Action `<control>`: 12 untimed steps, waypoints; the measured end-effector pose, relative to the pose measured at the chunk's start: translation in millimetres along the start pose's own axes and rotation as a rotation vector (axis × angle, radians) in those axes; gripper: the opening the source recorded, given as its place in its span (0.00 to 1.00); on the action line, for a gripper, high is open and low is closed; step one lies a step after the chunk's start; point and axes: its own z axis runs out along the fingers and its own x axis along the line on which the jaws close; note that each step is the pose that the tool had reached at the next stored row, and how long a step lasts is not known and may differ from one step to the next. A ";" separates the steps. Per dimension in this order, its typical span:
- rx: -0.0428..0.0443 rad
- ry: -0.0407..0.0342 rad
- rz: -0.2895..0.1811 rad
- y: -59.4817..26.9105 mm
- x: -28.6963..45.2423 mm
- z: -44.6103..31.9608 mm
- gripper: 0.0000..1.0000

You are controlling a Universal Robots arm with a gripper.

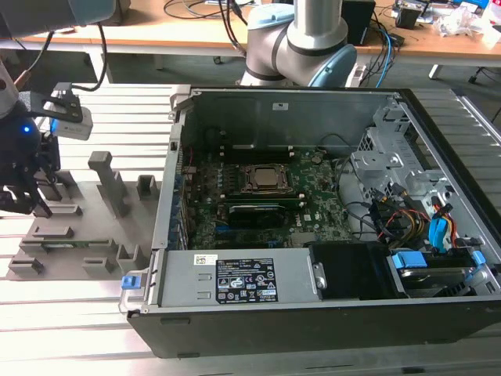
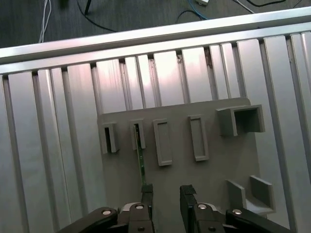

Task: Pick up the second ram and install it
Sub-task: 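Pick up the second ram and move it above second insertion slot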

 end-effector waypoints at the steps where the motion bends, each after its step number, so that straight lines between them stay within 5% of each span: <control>1: 0.0002 0.0006 -0.001 -0.8 4.2 3.8 0.36; 12: 0.0006 0.0049 -0.005 -1.8 6.0 22.5 0.36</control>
